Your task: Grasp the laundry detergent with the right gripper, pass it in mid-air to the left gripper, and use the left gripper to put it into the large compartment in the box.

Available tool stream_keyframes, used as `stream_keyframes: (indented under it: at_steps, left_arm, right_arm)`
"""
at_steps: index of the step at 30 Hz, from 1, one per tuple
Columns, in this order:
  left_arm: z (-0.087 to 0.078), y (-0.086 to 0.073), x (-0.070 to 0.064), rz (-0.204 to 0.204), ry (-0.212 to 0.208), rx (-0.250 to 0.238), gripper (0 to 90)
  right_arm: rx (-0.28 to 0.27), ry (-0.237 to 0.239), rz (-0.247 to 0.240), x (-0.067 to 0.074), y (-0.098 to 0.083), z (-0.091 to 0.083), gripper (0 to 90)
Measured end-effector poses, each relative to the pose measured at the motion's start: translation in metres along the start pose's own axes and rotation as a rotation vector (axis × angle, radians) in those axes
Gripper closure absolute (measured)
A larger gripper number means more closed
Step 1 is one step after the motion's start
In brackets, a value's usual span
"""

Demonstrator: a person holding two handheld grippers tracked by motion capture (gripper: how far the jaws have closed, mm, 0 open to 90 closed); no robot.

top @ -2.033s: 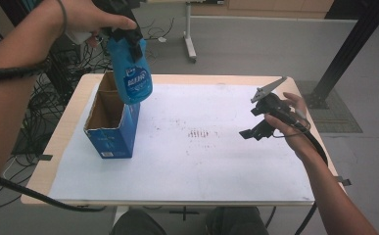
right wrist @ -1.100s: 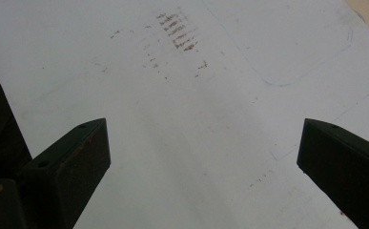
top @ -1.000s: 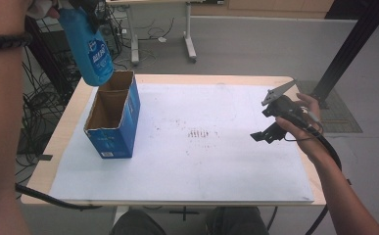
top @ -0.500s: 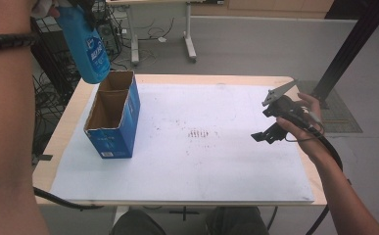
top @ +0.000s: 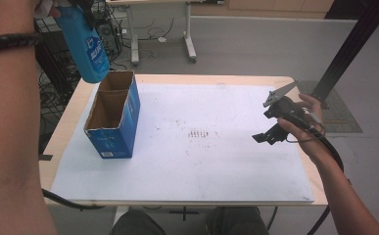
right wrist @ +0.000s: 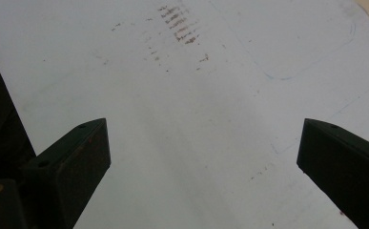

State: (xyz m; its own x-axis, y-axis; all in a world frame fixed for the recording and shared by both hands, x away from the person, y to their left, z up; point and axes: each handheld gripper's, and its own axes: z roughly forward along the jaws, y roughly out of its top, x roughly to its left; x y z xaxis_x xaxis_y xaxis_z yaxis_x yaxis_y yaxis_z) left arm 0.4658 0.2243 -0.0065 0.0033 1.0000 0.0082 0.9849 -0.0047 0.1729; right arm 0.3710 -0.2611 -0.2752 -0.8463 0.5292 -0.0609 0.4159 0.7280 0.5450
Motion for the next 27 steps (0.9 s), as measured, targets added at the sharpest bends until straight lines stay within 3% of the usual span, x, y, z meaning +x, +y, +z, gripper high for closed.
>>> stream_keyframes:
  at_steps: [16,27]
  left_arm:
    - [0.003,0.000,0.003,-0.014,-0.003,-0.013,36.8]
    - [0.024,-0.003,0.009,-0.033,-0.014,-0.002,36.8]
  right_arm:
    - [0.015,-0.006,-0.002,0.000,0.000,-0.002,3.9]
    - [0.024,-0.013,-0.011,0.001,0.001,-0.001,4.0]
